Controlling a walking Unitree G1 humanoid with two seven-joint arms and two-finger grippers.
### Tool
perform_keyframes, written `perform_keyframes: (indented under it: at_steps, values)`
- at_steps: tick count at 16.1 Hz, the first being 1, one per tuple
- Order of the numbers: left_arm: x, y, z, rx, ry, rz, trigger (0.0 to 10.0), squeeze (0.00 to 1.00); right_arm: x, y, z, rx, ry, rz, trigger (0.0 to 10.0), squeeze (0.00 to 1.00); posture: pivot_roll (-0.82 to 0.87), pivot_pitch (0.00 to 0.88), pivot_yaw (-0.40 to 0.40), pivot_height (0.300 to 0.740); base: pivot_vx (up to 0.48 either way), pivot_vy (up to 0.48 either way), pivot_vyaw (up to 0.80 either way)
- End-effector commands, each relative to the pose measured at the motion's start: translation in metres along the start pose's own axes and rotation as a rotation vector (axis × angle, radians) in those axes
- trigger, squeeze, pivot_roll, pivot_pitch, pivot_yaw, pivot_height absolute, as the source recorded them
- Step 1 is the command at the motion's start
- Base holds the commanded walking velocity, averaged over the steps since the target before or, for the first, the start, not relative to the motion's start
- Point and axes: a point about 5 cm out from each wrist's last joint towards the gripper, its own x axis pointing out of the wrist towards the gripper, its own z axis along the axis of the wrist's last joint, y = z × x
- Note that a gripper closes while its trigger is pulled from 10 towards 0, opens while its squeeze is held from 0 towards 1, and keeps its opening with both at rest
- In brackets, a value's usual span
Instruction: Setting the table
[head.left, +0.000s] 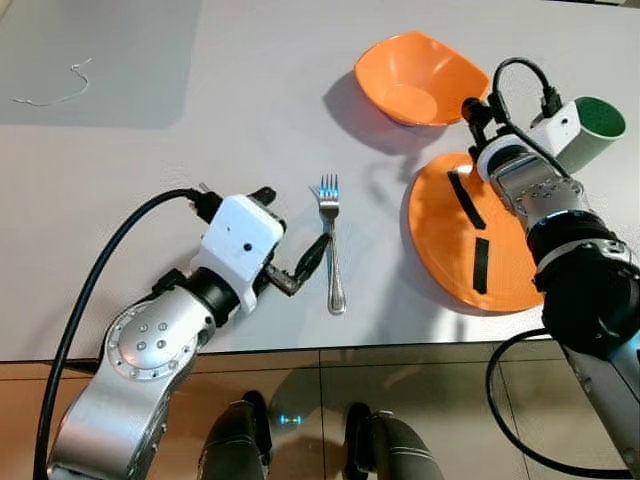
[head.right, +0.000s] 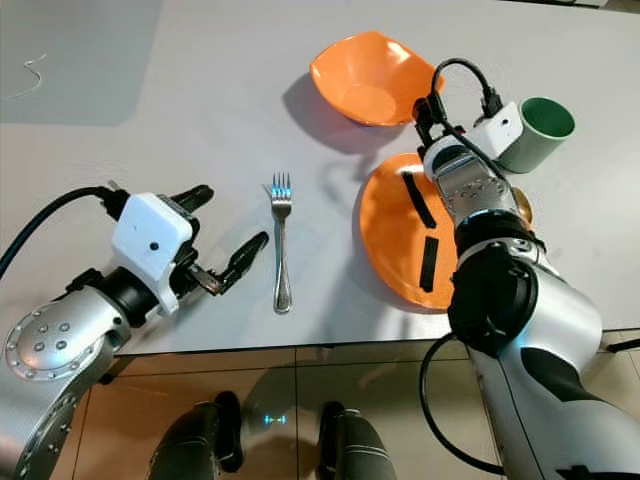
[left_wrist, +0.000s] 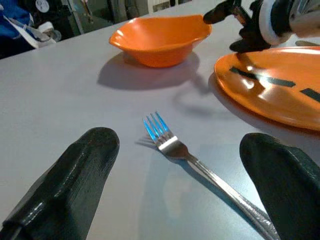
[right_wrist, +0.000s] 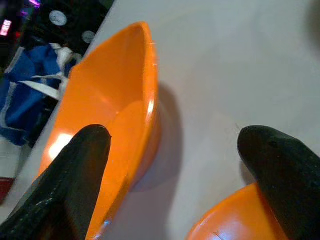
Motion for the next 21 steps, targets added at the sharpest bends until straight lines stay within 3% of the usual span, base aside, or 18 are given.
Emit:
perform_keyframes:
  at_steps: [1,5,8,13,14,15,21]
  values:
    - [-0.001,-0.006,0.002,-0.008,-0.004,-0.026,10.0,0.00,0.001,0.012,0.008,0.020,-0.030,0.046,10.0,0.00,0.10,0.292,-0.092,0.740,0.000,0.000,0.00]
    - [-0.001,-0.006,0.002,-0.006,-0.003,-0.034,10.0,0.00,0.003,0.025,-0.003,-0.096,0.035,0.132,10.0,0.00,0.10,0.281,-0.090,0.740,0.000,0.000,0.00]
    - [0.000,-0.007,0.002,-0.004,0.000,-0.048,10.0,0.00,0.003,0.021,-0.016,-0.170,0.119,0.090,10.0,0.00,0.10,0.277,-0.087,0.740,0.000,0.000,0.00]
    - [-0.001,-0.007,0.002,-0.004,0.000,-0.057,10.0,0.00,0.002,0.020,-0.023,-0.153,0.159,0.081,10.0,0.00,0.11,0.278,-0.088,0.740,0.000,0.000,0.00]
    - [-0.001,-0.007,0.002,-0.003,0.001,-0.057,10.0,0.00,0.002,0.020,-0.024,-0.149,0.162,0.080,2.7,0.00,0.11,0.280,-0.089,0.740,0.000,0.000,0.00]
    - [-0.001,-0.007,0.002,-0.003,0.002,-0.057,10.0,0.00,0.002,0.020,-0.025,-0.143,0.164,0.076,0.0,0.00,0.11,0.280,-0.090,0.740,0.000,0.000,0.00]
    - [0.000,-0.007,0.002,-0.009,0.003,-0.054,10.0,0.00,0.002,0.018,-0.025,-0.078,0.153,0.071,0.0,0.00,0.11,0.281,-0.095,0.740,0.000,0.000,0.00]
